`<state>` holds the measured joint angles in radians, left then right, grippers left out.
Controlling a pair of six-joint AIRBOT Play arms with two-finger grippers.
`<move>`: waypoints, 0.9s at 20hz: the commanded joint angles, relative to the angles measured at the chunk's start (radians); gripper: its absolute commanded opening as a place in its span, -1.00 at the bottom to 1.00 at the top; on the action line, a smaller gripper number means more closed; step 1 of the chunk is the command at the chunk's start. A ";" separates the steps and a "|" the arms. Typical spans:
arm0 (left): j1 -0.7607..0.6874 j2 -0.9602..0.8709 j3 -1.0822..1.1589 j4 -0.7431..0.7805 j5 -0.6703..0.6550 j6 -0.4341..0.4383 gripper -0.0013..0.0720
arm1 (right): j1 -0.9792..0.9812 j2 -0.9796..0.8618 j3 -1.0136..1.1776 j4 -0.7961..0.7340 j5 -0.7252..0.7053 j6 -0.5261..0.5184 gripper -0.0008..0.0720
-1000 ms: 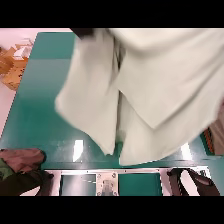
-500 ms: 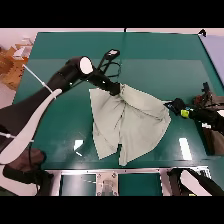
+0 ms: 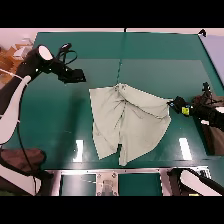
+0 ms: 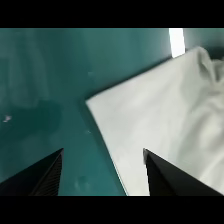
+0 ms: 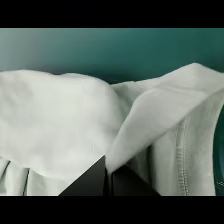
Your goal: Fold the shirts.
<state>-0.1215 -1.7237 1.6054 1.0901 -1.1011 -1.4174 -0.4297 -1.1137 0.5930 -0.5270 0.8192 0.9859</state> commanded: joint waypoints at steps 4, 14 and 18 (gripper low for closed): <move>0.041 -0.051 -0.191 -0.276 0.288 0.080 0.45 | -0.001 -0.010 0.006 0.003 -0.019 -0.031 -0.93; -0.035 -0.180 -0.187 -0.414 0.229 0.177 -0.41 | -0.001 -0.010 0.006 0.029 -0.024 -0.057 -0.93; -0.026 -0.171 -0.099 -0.422 0.163 0.196 -0.92 | -0.002 -0.009 0.020 0.029 -0.014 -0.056 -0.93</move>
<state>-0.1497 -1.8999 1.4513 0.6994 -0.8944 -1.2407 -0.4305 -1.1229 0.6029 -0.5007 0.7963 0.9314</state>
